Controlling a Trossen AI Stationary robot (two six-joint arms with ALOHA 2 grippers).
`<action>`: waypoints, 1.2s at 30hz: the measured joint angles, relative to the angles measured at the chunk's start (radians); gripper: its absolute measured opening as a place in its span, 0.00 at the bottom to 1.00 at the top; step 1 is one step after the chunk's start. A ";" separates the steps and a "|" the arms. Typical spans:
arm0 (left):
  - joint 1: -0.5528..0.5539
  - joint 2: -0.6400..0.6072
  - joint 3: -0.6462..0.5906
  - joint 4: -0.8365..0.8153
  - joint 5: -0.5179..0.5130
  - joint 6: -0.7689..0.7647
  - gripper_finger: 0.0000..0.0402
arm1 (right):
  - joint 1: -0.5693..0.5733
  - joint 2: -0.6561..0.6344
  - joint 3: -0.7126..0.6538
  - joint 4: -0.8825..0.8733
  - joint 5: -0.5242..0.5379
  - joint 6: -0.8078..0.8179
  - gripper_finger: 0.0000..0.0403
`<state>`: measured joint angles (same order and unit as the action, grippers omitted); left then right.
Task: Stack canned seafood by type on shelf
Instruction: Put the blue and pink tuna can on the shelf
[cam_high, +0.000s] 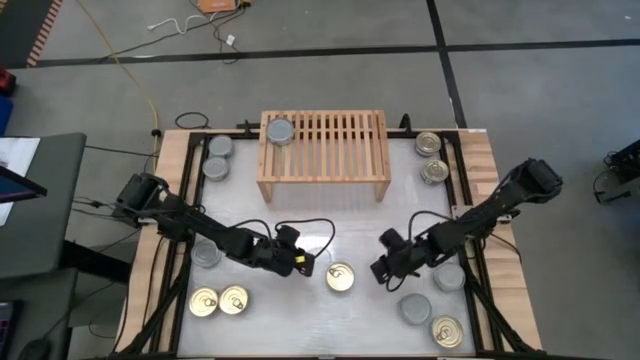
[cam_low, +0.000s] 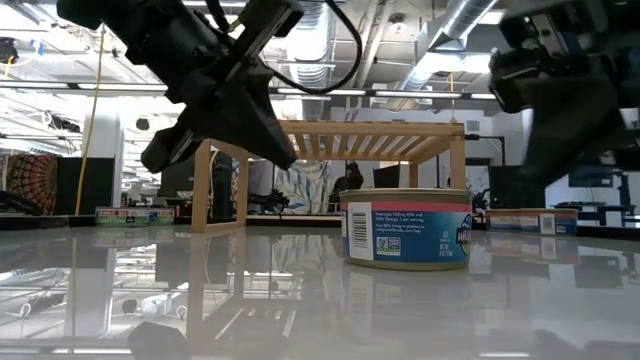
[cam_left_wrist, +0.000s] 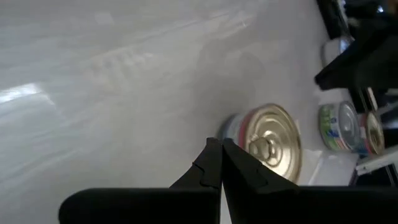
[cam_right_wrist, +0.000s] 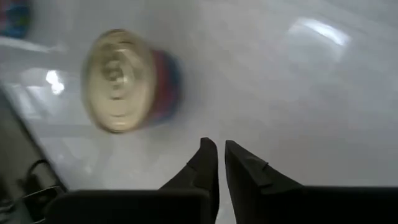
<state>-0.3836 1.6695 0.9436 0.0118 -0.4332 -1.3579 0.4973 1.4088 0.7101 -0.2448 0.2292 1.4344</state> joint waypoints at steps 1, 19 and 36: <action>0.002 0.000 0.000 0.009 0.019 0.016 0.00 | 0.000 0.016 0.000 0.033 0.007 0.000 0.17; 0.002 0.001 0.000 0.107 0.026 -0.043 0.36 | 0.004 0.085 0.000 0.190 0.062 -0.079 0.44; -0.100 0.001 0.000 0.112 -0.154 -0.177 0.37 | -0.029 0.199 -0.001 0.351 0.045 -0.100 0.41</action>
<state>-0.4833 1.6707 0.9436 0.1242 -0.5874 -1.5345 0.4683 1.6082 0.7094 0.1060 0.2742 1.3342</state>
